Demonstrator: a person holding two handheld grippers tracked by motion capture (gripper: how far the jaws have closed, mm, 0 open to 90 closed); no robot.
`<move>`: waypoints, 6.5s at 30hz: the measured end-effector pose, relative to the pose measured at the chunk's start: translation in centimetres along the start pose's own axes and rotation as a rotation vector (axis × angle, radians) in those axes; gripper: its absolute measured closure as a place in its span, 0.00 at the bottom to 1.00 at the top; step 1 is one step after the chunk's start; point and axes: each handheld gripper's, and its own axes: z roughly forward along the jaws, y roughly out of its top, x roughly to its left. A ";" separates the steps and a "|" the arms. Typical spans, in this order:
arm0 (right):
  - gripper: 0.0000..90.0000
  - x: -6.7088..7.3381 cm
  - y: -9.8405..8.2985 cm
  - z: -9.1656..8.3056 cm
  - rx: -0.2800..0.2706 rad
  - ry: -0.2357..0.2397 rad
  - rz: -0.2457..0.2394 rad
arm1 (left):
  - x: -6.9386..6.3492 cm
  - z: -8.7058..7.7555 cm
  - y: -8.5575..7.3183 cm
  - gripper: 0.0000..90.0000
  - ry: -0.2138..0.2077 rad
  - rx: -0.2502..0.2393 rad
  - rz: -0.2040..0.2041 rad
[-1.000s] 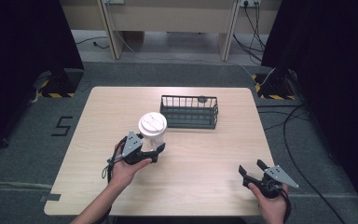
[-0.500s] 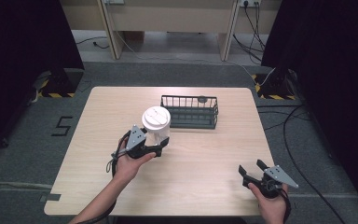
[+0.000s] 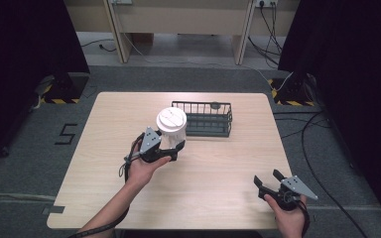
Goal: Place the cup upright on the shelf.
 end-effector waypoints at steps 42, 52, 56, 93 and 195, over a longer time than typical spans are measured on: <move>0.21 -0.1 0.0 0.0 -0.003 0.007 0.006 | 0.8 5.3 4.3 0.20 0.028 -0.051 -0.007; 0.21 -0.1 0.0 0.0 -0.005 0.010 -0.001 | 1.1 6.8 5.6 0.20 0.036 -0.064 -0.006; 0.21 -0.1 0.0 0.0 -0.003 0.011 0.007 | 1.2 7.4 6.1 0.20 0.039 -0.064 -0.004; 0.21 -0.2 0.0 0.0 -0.007 0.018 0.011 | 2.8 13.8 5.6 0.20 0.099 0.006 -0.050; 0.22 -0.2 0.0 0.1 0.003 0.029 0.010 | 1.4 14.8 1.9 0.16 0.145 0.112 0.008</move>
